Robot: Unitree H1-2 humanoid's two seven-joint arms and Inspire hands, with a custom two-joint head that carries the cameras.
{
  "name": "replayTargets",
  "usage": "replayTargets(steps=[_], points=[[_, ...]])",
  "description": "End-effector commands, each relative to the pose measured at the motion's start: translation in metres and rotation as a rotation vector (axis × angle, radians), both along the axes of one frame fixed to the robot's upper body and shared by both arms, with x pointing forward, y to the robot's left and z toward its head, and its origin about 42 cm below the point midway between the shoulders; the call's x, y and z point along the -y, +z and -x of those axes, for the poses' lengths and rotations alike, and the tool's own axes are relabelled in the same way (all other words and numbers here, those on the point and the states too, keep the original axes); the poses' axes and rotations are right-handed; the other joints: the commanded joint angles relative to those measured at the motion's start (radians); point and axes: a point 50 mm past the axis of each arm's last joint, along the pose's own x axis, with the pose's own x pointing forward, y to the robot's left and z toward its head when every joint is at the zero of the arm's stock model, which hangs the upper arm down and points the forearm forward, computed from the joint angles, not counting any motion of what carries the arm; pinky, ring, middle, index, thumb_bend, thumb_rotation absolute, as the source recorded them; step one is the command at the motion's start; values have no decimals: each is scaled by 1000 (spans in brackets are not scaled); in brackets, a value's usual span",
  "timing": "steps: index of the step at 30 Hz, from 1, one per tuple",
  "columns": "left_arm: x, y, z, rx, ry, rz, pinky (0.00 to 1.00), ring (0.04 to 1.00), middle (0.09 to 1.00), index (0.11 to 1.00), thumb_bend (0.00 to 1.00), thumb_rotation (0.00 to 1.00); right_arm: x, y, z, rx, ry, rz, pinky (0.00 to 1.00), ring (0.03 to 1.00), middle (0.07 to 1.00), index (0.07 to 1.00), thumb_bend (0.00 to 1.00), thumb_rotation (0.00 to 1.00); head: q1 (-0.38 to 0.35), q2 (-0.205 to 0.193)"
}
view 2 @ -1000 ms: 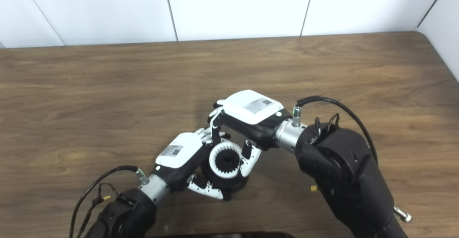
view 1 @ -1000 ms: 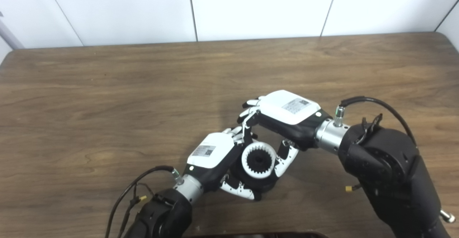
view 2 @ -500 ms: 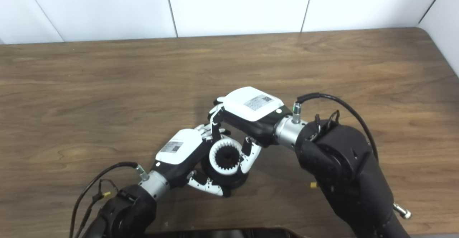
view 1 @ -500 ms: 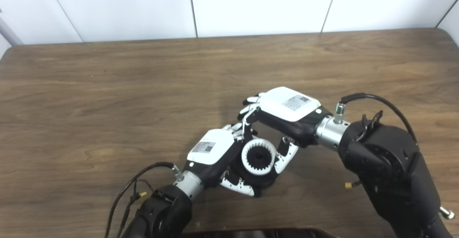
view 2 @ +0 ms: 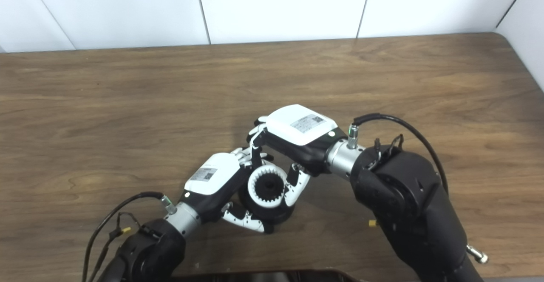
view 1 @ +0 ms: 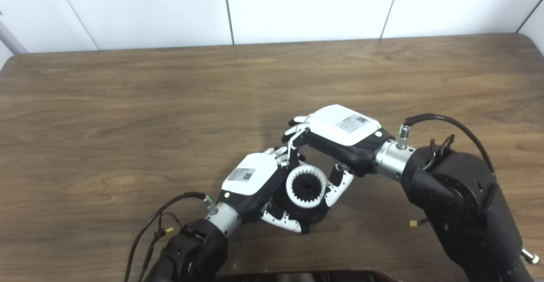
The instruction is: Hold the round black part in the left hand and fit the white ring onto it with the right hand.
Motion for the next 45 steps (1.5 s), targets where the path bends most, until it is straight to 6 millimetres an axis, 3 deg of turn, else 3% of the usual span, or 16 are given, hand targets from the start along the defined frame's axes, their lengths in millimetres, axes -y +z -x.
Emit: replayTargets(steps=[1, 8, 9, 10, 13, 30, 45], points=[[-7, -13, 4, -67, -1, -65, 964, 956, 884, 491, 523, 74, 0, 7, 0, 33, 7, -9, 909, 931, 833, 489, 525, 143, -1, 1], [-7, -14, 3, -65, 5, -86, 960, 953, 884, 494, 522, 79, 2, 5, -1, 28, 4, -12, 912, 936, 830, 489, 525, 146, 2, 2], [-7, -14, 3, -69, 10, -85, 958, 950, 882, 554, 691, 159, 3, 5, -1, 27, 3, -14, 911, 934, 829, 489, 525, 146, 2, 2], [-7, -14, 3, -71, 14, -84, 958, 949, 881, 588, 779, 199, 3, 5, 0, 27, 3, -15, 912, 934, 829, 489, 525, 146, 2, 2], [-7, -15, 1, -83, 28, -84, 957, 944, 875, 643, 870, 249, 3, 4, -1, 25, 1, -13, 915, 934, 827, 489, 525, 147, 2, 2], [-8, -16, -1, -80, 95, -56, 921, 924, 889, 884, 972, 331, 5, 2, 2, 22, -12, -33, 907, 931, 823, 490, 525, 145, 7, 4], [-12, -14, -6, -94, 136, -17, 898, 923, 910, 918, 1000, 355, 9, -3, 0, 13, -34, -38, 902, 937, 824, 491, 525, 145, 22, 5]])
